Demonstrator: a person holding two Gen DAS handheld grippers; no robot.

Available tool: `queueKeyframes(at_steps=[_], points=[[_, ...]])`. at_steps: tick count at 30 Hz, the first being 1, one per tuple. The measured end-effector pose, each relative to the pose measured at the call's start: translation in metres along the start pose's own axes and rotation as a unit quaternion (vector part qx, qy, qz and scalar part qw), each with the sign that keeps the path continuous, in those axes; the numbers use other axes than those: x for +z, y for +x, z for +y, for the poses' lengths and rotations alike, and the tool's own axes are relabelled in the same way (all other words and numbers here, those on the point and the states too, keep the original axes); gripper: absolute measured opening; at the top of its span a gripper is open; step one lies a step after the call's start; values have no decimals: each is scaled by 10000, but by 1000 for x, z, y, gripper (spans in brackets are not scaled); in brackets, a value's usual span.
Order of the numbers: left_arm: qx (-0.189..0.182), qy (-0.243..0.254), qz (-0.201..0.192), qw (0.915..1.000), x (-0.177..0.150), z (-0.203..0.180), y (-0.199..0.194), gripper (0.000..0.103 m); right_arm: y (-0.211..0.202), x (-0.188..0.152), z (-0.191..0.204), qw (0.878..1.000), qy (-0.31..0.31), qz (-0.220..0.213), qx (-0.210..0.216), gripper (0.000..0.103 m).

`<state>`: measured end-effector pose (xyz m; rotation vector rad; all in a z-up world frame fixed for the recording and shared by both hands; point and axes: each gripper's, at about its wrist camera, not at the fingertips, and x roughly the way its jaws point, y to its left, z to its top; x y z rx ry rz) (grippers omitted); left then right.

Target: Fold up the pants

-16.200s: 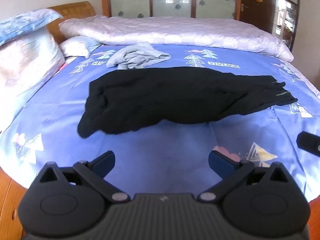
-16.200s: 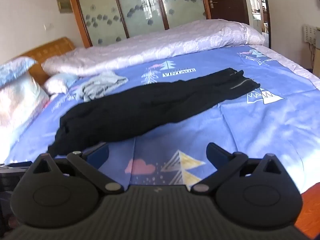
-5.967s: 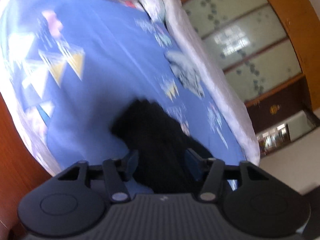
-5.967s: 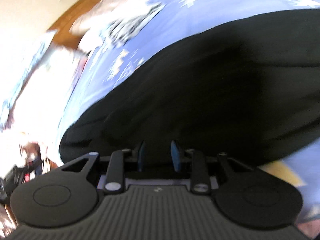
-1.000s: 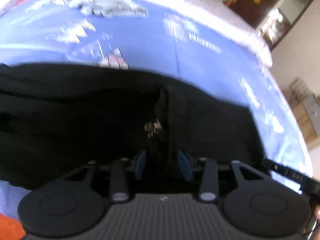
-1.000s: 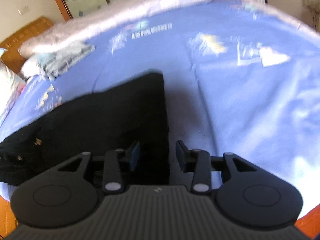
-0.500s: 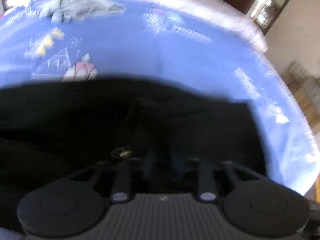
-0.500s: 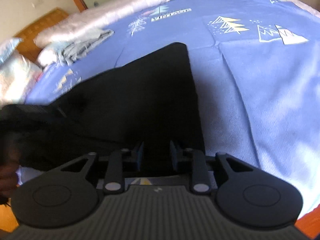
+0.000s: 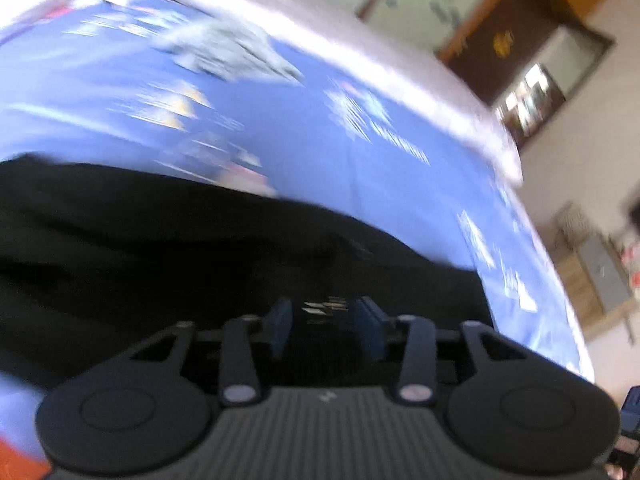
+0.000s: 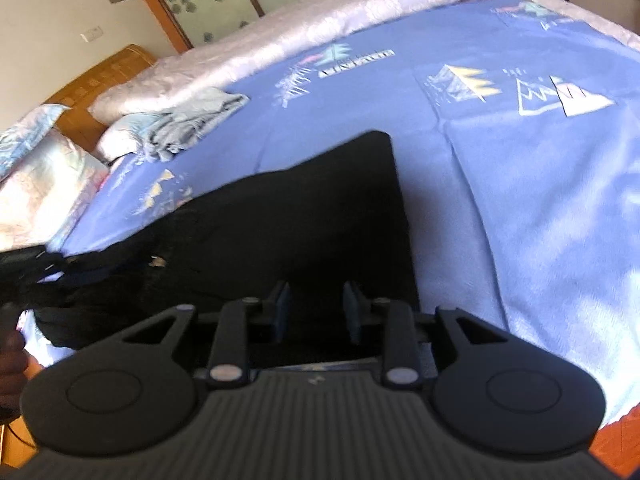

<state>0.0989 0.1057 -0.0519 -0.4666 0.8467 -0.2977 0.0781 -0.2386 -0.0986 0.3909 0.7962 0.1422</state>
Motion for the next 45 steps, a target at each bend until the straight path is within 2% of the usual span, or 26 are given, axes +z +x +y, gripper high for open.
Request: queueKeyframes(at_steps=[2, 4, 6, 8, 10, 13, 15, 17, 19, 23, 25, 27, 28, 30, 32, 34, 37, 38, 41, 42, 43, 44, 45], points=[[215, -354, -248, 9988, -2, 37, -33, 60, 0, 1, 9, 9999, -67, 5, 112, 33], [537, -872, -530, 9933, -5, 78, -67, 67, 5, 2, 22, 9995, -184, 46, 251, 33], [746, -1416, -766, 9841, -6, 117, -89, 68, 11, 1, 38, 9989, -347, 50, 297, 33], [833, -2018, -960, 9711, -8, 153, -106, 67, 17, 2, 48, 9988, -419, 21, 271, 33], [666, -2397, -1063, 9627, -8, 174, -113, 63, 21, 4, 51, 9992, -342, -21, 191, 33], [403, -2399, -1185, 9627, -3, 179, -114, 60, 16, 8, 40, 9996, -78, -272, -82, 35], [352, -2253, -1206, 9662, 1, 172, -109, 60, 11, 8, 27, 9981, 142, -477, -368, 49], [101, -2173, -1129, 9695, 7, 162, -97, 60, 5, 5, 7, 9945, 403, -625, -736, 57], [-182, -2142, -1011, 9714, 9, 148, -91, 59, 6, 2, -14, 9911, 762, -591, -916, 58], [-604, -1657, -686, 9819, 20, 104, -65, 60, 26, -7, -47, 9861, 1534, -122, -629, 59], [-767, -1322, -465, 9872, 26, 74, -50, 60, 41, -10, -49, 9860, 1606, 154, -417, 47], [-898, -946, -217, 9912, 31, 37, -36, 60, 46, -9, -35, 9900, 1253, 143, -637, 25], [-942, -769, -95, 9925, 33, 20, -26, 60, 44, -7, -27, 9917, 1097, 103, -659, 19], [-993, -311, 180, 9944, 38, -24, -4, 64, 36, -2, -6, 9961, 641, -102, -597, 16], [-1025, 151, 466, 9935, 40, -69, 21, 77, 28, -2, 14, 9980, 112, -303, -536, 16], [-992, 556, 811, 9902, 37, -109, 46, 84, 25, -4, 28, 9978, -227, -405, -477, 16], [-870, 1258, 1487, 9770, 29, -171, 88, 85, 31, -10, 45, 9941, -749, -503, -596, 16], [-712, 1588, 1654, 9708, 23, -191, 101, 87, 34, -12, 49, 9931, -850, -511, -625, 16], [-7, 2504, 1831, 9507, 0, -230, 132, 87, 33, -17, 53, 9919, -987, -565, -559, 16], [163, 2664, 1917, 9445, -7, -237, 142, 84, 31, -16, 52, 9916, -1025, -584, -533, 16], [255, 2747, 2027, 9396, -13, -240, 151, 71, 29, -16, 52, 9912, -1066, -598, -513, 16], [297, 2762, 2142, 9365, -18, -240, 159, 41, 29, -16, 52, 9908, -1104, -613, -488, 16], [222, 2689, 2273, 9357, -20, -235, 162, 22, 29, -16, 52, 9907, -1117, -618, -469, 16]])
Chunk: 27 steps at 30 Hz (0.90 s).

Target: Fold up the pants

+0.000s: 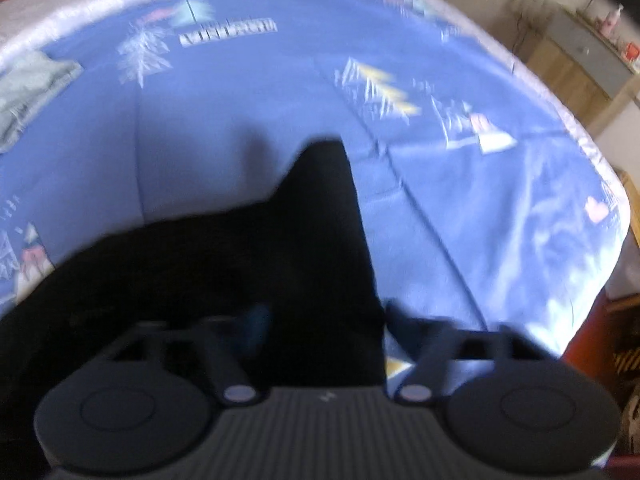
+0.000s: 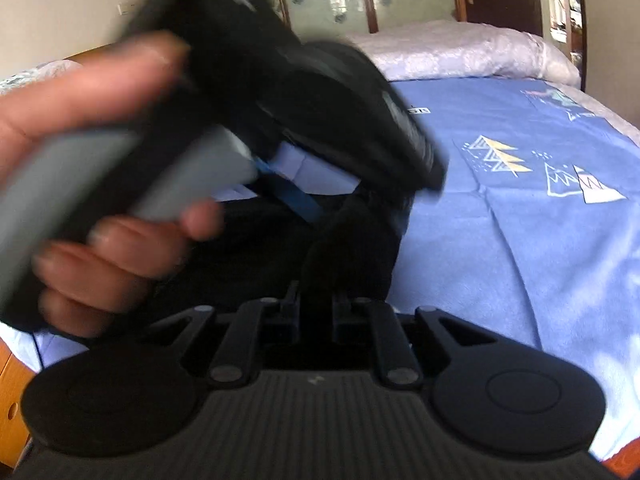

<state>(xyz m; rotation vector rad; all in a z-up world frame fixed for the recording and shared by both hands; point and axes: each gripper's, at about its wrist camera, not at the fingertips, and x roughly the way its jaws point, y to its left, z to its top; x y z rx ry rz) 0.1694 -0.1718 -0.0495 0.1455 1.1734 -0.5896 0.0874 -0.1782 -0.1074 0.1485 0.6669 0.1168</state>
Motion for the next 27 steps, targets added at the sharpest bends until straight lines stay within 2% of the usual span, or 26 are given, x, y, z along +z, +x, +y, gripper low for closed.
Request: queueKeyframes(at_steps=[1, 2, 4, 5, 6, 8, 13, 16, 22, 27], points=[[-198, -133, 50, 9997, -3, 5, 1, 14, 1, 0, 1, 10000, 12, 4, 5, 16], [-305, -255, -41, 9992, -3, 11, -4, 14, 0, 0, 0, 10000, 42, 1, 19, 16], [-440, -374, -271, 9980, -10, 25, -19, 14, -5, -1, -5, 9997, 165, -125, 126, 23], [-461, -443, -344, 9974, -13, 33, -27, 14, -8, -1, -8, 9992, 270, -211, 214, 32], [-500, -554, -426, 9963, -17, 44, -36, 14, -10, -1, -9, 9987, 328, -272, 296, 48], [-602, -745, -581, 9937, -24, 62, -55, 14, -11, -1, -9, 9984, 302, -304, 381, 56], [-834, -1266, -1023, 9831, -44, 125, -114, 14, -9, -6, 7, 9976, 158, -85, 661, 55], [-842, -1543, -1216, 9769, -59, 165, -147, 14, -6, -7, 20, 9976, -48, 28, 695, 55], [-552, -2036, -1525, 9655, -115, 244, -203, 14, 1, -5, 43, 9954, -302, 243, 876, 55], [-154, -2733, -1785, 9451, -175, 314, -231, 14, 7, -9, 58, 9934, -536, 422, 921, 55]])
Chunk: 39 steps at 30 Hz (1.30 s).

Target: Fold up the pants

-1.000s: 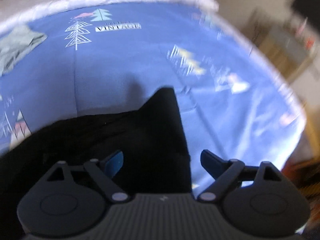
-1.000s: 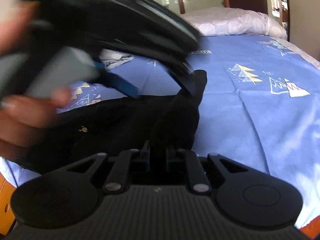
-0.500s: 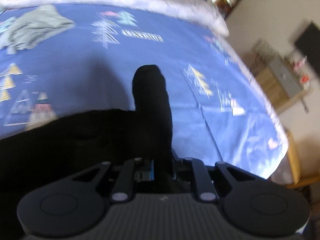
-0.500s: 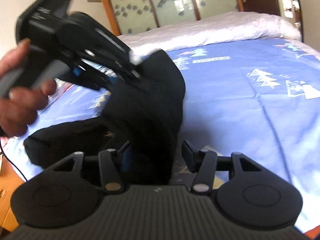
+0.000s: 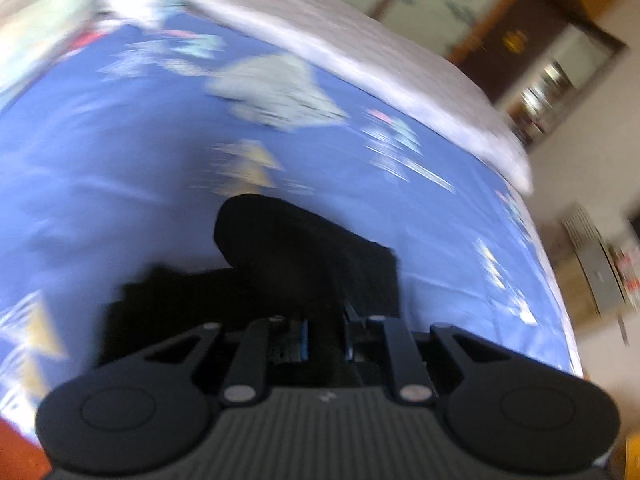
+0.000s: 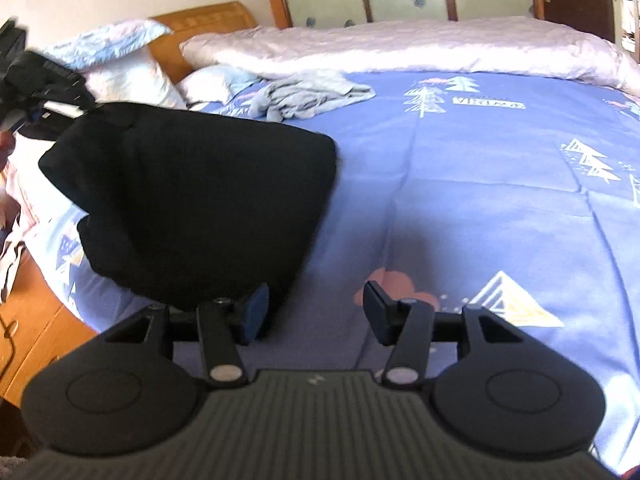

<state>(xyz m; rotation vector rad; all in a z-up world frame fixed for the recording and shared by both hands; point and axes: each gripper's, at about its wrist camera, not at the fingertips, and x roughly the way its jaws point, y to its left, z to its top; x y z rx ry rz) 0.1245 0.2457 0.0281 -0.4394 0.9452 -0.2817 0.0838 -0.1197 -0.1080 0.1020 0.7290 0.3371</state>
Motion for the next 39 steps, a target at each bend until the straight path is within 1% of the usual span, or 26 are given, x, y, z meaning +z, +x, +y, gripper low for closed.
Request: queueKeyframes(at_steps=[1, 2, 3, 4, 5, 6, 9, 10, 11, 12, 13, 16, 20, 22, 23, 24, 26, 27, 28, 29, 30, 31, 33, 34, 36, 39], points=[[183, -55, -83, 9998, -2, 16, -3, 16, 3, 0, 1, 10000, -14, 61, 8, 55], [495, -40, -122, 9987, -6, 31, -2, 28, 7, -1, 4, 9999, -23, 127, 23, 55], [812, -38, -45, 9967, -9, 42, 3, 38, 11, -1, 5, 9998, -26, 197, 49, 55], [1142, -93, 60, 9934, -12, 54, 7, 51, 14, 0, 7, 9996, -31, 262, 80, 55], [1465, -195, 115, 9890, -16, 67, 11, 51, 17, 2, 9, 9994, -34, 325, 120, 55], [1544, -298, 123, 9875, -19, 76, 12, 51, 19, 5, 9, 9992, -13, 364, 175, 55], [881, -915, -174, 9917, -23, 100, -3, 57, 30, 18, 2, 9970, 346, 505, 473, 55], [813, -990, -302, 9913, -24, 101, -7, 71, 34, 23, -2, 9954, 530, 554, 571, 55], [841, -998, -444, 9904, -25, 102, -10, 93, 38, 26, -4, 9934, 713, 603, 666, 55], [885, -975, -525, 9899, -27, 102, -11, 100, 43, 29, -7, 9910, 890, 653, 757, 56], [864, -947, -552, 9902, -29, 102, -10, 103, 49, 34, -11, 9877, 1100, 703, 866, 56], [423, -923, -279, 9944, -34, 105, 8, 103, 71, 44, -17, 9772, 1635, 824, 1078, 61], [397, -919, 32, 9950, -41, 111, 44, 103, 105, 50, -22, 9606, 2213, 1099, 1274, 62], [309, -1233, 106, 9918, -49, 124, 62, 103, 125, 51, -22, 9529, 2433, 1268, 1295, 62], [174, -1456, 58, 9892, -56, 129, 70, 103, 133, 51, -22, 9494, 2524, 1335, 1312, 63], [176, -1434, -229, 9892, -63, 128, 71, 103, 141, 51, -21, 9459, 2607, 1368, 1363, 63], [300, -1199, -419, 9914, -69, 118, 74, 99, 152, 51, -20, 9342, 2890, 1359, 1587, 62], [392, -1127, -467, 9918, -70, 113, 75, 93, 157, 53, -18, 9255, 3023, 1467, 1748, 45], [339, -1152, -453, 9917, -70, 109, 76, 75, 159, 56, -16, 9199, 3077, 1597, 1834, 33], [152, -1333, -396, 9902, -67, 109, 76, 62, 157, 62, -11, 9264, 2907, 1628, 1752, 25], [17, -1520, -371, 9877, -64, 108, 75, 58, 151, 70, -6, 9364, 2649, 1575, 1679, 18], [-65, -1628, -407, 9858, -60, 104, 75, 56, 143, 78, -3, 9446, 2426, 1465, 1657, 16], [-142, -1523, -534, 9868, -51, 88, 72, 55, 123, 97, -8, 9495, 2287, 1179, 1796, 15], [-275, -1466, -560, 9872, -46, 78, 75, 54, 110, 107, -12, 9535, 2215, 1017, 1773, 15], [-730, -1295, -644, 9868, -34, 52, 75, 54, 79, 126, -23, 9658, 1984, 583, 1562, 15], [-1140, -769, -881, 9866, -18, 1, 79, 54, 28, 150, -53, 9696, 1975, -67, 1446, 15]])
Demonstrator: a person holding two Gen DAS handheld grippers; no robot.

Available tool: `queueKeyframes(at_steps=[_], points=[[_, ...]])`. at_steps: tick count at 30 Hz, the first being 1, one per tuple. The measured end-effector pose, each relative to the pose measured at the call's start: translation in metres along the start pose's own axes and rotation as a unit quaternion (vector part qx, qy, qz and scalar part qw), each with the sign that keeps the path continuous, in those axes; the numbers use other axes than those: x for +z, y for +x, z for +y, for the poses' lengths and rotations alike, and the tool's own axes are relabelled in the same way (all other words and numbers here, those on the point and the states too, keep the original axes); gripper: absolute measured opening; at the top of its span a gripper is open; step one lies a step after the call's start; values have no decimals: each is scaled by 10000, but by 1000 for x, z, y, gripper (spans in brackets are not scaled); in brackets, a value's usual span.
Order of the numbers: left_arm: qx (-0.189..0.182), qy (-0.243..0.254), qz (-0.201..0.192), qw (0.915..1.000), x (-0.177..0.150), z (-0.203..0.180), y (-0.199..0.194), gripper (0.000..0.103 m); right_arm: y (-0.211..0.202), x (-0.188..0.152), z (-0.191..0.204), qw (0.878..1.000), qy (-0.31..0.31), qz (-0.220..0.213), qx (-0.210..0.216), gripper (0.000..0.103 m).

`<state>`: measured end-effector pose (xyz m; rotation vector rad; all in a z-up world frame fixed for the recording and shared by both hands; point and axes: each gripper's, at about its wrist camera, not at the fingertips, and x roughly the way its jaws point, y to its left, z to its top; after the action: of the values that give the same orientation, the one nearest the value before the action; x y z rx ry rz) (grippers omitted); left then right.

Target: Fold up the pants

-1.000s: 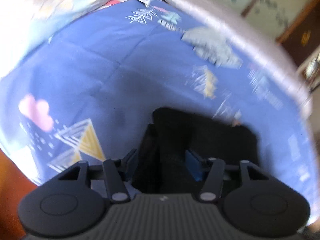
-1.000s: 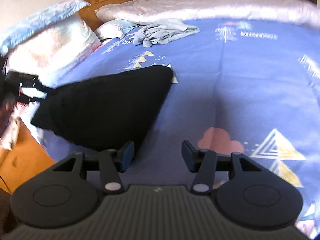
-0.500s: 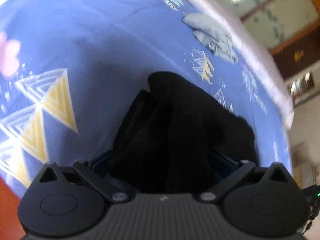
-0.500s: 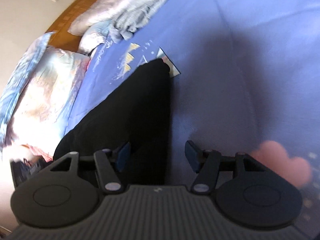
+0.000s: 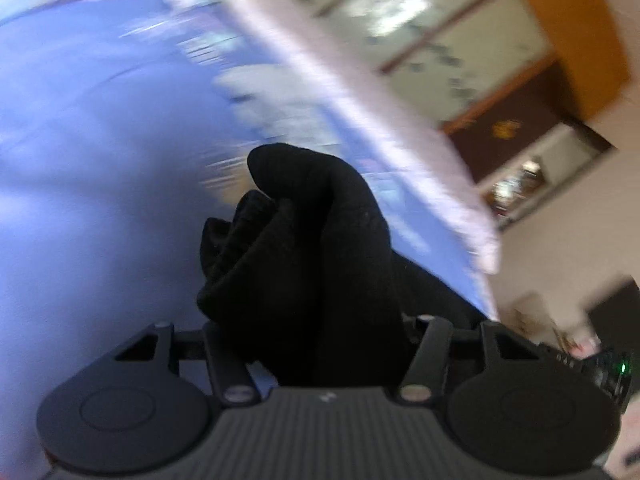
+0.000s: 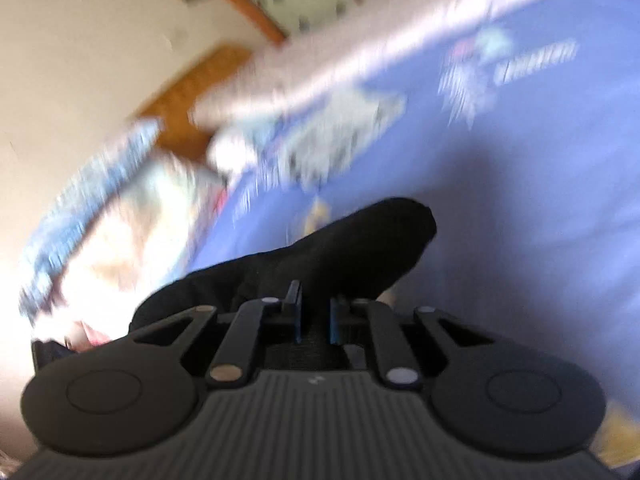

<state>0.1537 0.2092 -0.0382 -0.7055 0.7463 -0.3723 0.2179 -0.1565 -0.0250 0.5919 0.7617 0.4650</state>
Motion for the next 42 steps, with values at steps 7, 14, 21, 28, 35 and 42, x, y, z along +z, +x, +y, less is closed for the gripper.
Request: queueKeyframes(at_steps=[7, 14, 21, 28, 35, 42], points=[[-544, 247, 638, 9962, -25, -64, 79, 55, -106, 4, -42, 9961, -100, -691, -538, 15], [887, 1146, 1478, 9783, -100, -65, 147, 82, -59, -55, -116, 9627, -68, 490, -2661, 29], [1366, 1940, 721, 9688, -88, -100, 84, 82, -79, -84, -87, 9550, -482, -171, -2921, 36], [1038, 2407, 283, 9646, -101, -140, 51, 81, -90, -97, -69, 9504, -772, -244, -3003, 37], [1101, 2661, 635, 9555, -138, -156, 66, 77, -87, -112, -66, 9455, -777, -81, -3160, 37], [2150, 2683, 1261, 9305, -153, -120, 106, 85, -76, -127, -81, 9402, -652, 246, -3333, 39]])
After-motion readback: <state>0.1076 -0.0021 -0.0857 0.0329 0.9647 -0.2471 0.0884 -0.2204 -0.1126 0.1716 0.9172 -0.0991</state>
